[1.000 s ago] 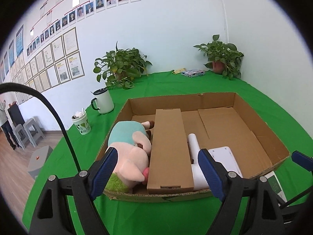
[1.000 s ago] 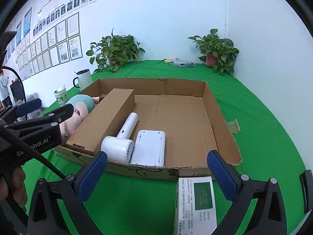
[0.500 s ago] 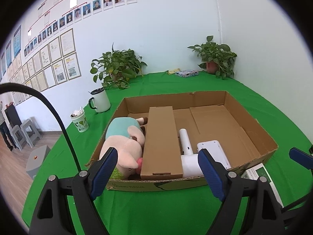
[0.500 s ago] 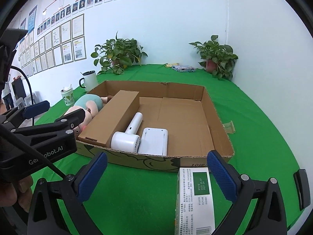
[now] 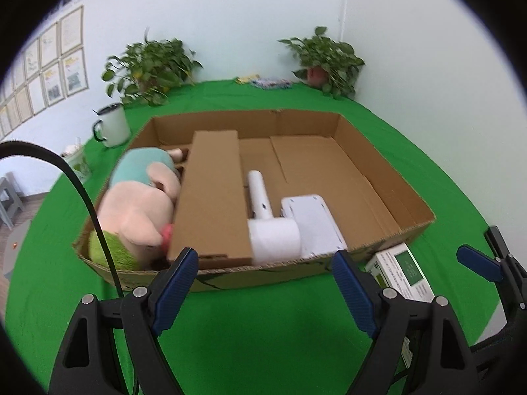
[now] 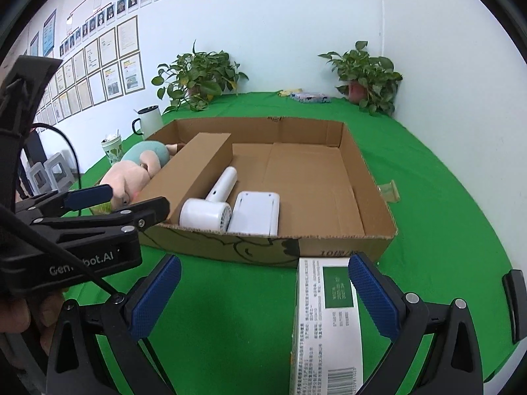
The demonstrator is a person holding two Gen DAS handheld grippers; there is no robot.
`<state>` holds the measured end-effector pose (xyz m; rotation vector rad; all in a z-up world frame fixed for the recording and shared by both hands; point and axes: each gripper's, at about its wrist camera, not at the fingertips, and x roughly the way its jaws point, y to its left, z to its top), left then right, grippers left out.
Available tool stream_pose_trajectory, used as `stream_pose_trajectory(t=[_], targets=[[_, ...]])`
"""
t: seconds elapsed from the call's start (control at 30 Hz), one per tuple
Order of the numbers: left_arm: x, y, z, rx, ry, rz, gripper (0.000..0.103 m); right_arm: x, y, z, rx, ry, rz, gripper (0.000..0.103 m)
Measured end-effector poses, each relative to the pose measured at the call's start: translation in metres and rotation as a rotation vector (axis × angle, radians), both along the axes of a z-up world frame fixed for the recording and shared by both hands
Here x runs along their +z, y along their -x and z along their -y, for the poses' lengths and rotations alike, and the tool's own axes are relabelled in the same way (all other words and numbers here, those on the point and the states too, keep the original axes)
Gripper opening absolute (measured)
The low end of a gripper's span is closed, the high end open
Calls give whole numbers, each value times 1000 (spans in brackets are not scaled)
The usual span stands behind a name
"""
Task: Organize objects
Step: 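Move the right gripper to the white medicine box and grasp it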
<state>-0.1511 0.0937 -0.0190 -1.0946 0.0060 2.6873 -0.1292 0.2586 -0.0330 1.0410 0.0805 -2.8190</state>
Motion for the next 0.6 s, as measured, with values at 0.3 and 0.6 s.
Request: stream_pose_trajectory(t=[0.3, 0.6], targets=[[-53, 11, -42, -283, -158, 289, 83, -64, -23, -54, -92, -4, 187, 102], [-84, 13, -62, -420, -368, 461, 80, -86, -26, -54, -65, -9, 262, 62]])
